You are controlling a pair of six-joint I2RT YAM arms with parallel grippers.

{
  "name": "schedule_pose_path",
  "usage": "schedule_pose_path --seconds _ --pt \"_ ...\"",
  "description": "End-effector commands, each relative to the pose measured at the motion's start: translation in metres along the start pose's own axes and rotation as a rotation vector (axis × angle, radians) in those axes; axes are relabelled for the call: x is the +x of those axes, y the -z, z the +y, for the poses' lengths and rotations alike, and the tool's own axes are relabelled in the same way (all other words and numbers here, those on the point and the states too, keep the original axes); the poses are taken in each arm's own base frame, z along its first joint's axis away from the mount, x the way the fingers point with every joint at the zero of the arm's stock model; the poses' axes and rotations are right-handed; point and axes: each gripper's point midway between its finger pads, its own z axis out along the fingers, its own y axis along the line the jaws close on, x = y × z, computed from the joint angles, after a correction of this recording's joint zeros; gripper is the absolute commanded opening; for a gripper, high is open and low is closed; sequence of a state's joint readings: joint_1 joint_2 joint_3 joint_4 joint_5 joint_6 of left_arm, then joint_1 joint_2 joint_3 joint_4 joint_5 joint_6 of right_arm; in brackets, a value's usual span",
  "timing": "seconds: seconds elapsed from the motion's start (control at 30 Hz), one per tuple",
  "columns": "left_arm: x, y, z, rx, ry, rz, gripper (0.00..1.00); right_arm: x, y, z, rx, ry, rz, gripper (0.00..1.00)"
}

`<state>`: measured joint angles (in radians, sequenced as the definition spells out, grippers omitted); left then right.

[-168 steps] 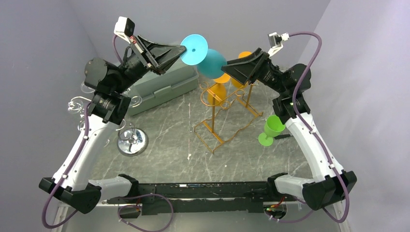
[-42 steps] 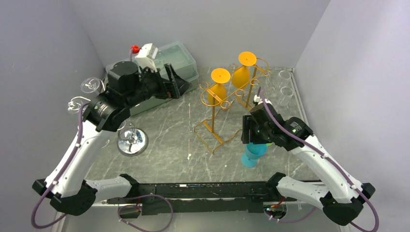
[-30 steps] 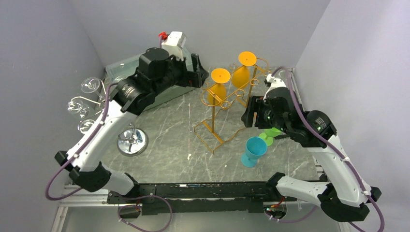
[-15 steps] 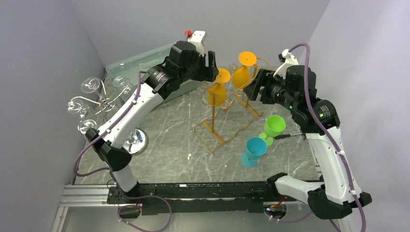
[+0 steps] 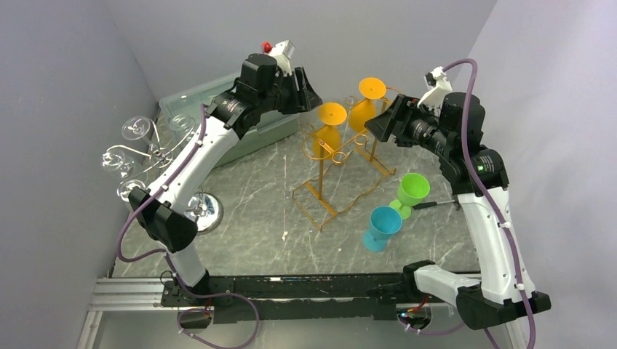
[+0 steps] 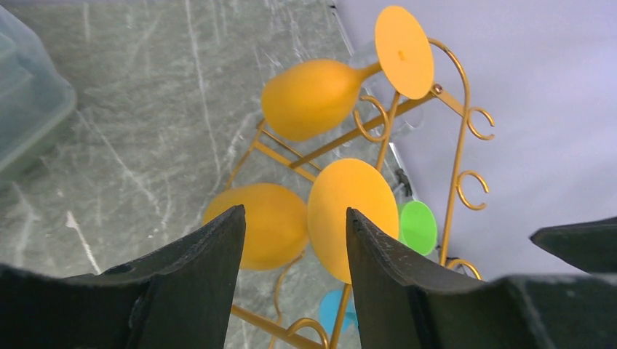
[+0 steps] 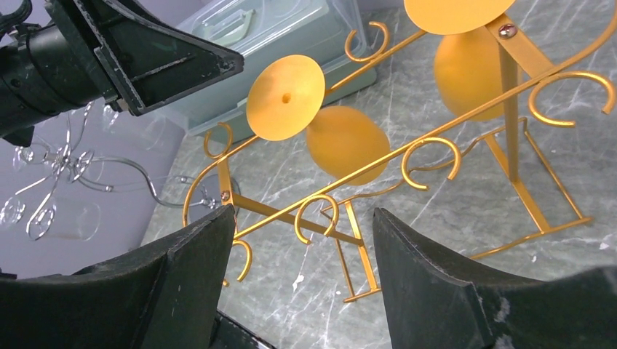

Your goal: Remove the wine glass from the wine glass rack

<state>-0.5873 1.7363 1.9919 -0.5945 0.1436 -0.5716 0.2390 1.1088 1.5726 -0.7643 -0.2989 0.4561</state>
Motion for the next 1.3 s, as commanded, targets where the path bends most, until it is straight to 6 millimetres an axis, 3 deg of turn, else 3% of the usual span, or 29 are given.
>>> schedule_pose_path --seconds 0.0,0.7,1.27 --pt "-0.002 -0.002 -0.024 0.133 0.077 0.007 0.57 -0.010 0.000 0.012 -0.077 0.004 -0.048 0.71" --pt "0.014 -0.011 -0.026 0.206 0.190 0.050 0.45 -0.003 -0.006 0.011 -0.103 -0.027 -0.032 0.71" --pt "0.004 -0.004 -0.037 0.303 0.279 0.039 0.23 -0.001 -0.012 0.010 -0.114 -0.047 -0.025 0.71"
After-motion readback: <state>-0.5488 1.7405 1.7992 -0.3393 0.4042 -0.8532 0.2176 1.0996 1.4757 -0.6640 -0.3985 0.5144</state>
